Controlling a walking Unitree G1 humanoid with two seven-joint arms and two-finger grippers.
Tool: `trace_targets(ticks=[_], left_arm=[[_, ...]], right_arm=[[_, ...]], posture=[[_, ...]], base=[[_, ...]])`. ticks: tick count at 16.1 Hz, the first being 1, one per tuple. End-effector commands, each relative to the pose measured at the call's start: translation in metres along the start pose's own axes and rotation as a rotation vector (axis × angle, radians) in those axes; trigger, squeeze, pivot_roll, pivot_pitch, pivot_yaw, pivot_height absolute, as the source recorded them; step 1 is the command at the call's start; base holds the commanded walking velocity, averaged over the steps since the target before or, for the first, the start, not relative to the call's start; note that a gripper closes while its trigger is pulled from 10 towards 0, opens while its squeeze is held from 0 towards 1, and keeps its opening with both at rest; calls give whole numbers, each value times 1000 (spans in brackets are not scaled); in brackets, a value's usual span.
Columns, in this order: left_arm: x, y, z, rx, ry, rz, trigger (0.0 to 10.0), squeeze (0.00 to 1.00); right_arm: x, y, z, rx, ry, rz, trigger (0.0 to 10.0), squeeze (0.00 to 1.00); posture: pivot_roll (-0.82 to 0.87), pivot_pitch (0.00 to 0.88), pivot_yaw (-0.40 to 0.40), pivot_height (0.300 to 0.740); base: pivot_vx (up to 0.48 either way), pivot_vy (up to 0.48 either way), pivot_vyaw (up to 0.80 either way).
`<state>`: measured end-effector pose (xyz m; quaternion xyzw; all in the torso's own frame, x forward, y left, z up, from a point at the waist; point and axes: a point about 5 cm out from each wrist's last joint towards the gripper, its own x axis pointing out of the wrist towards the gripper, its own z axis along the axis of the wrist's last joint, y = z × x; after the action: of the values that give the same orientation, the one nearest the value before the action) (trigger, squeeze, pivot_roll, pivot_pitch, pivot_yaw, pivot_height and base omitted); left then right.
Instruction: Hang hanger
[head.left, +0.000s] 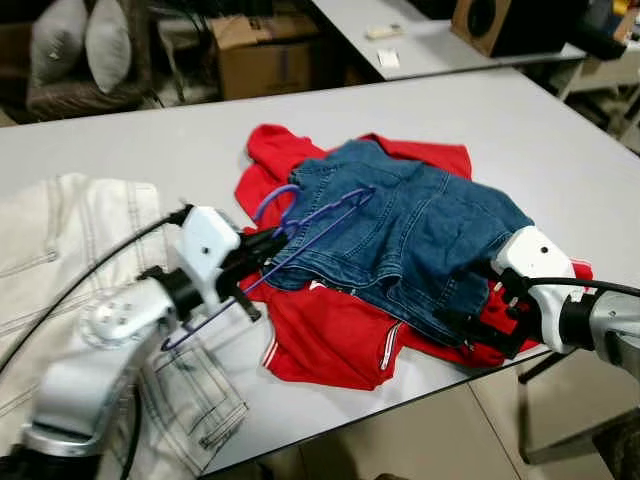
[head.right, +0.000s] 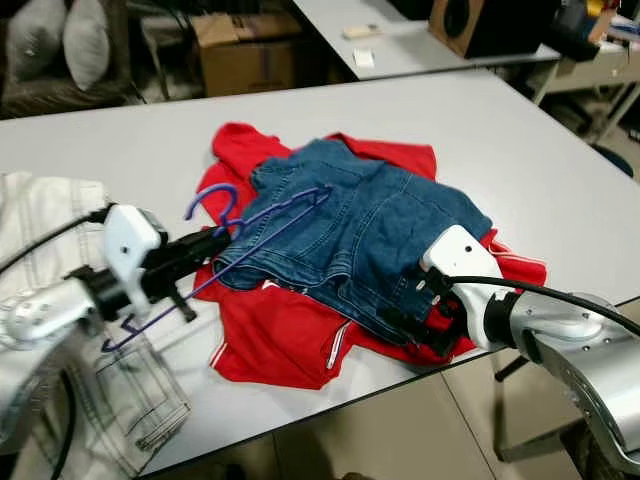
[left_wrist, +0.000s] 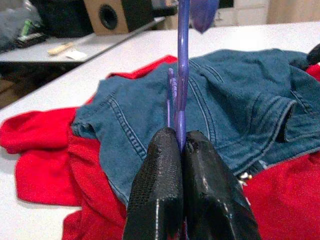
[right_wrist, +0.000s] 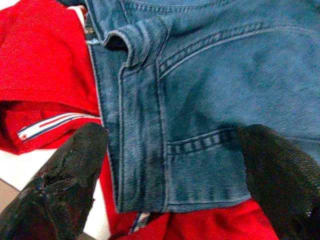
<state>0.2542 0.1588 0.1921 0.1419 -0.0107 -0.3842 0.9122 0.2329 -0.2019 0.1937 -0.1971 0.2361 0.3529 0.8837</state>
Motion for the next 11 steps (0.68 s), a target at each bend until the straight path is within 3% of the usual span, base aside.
trace_targets(ticks=[1,2,3,4,6,7,8,9,11], left_arm=[[-6,-6,4,-11,13,-81,10000,0],[-8,-8,5,-3,28,-107,10000,0],[-8,-7,6,14,35,-110,10000,0],[-7,-5,8,16,27,-101,10000,0],[-8,-5,10,14,21,-101,10000,0],[-8,-9,5,11,13,-89,10000,0],[-8,-11,4,14,11,-84,10000,0],[-7,-13,4,0,-2,-77,10000,0],[-1,-21,1,-36,-54,-49,10000,0]], right_arm=[[0,4,16,-2,-51,36,10000,0],[0,5,21,2,-81,48,10000,0],[0,6,26,23,-112,68,10000,361],[1,5,26,29,-111,69,10000,1000],[4,9,21,28,-93,79,10000,1000],[18,11,11,1,-75,-13,10000,584],[21,11,9,0,-76,-43,10000,584],[23,10,8,12,-94,-71,10000,0],[27,8,0,34,-167,-166,10000,0]], posture=[[-72,181,-33,740],[-70,180,-33,740],[-67,177,-36,740],[-59,180,-36,740],[-59,170,-34,740],[-48,129,-22,740],[-47,124,-22,740],[-43,113,-23,740],[-33,63,-26,740]], base=[[0,0,0],[0,0,0],[0,0,0],[0,0,0],[0,0,0],[0,0,0],[0,0,0],[0,0,0],[0,0,0]])
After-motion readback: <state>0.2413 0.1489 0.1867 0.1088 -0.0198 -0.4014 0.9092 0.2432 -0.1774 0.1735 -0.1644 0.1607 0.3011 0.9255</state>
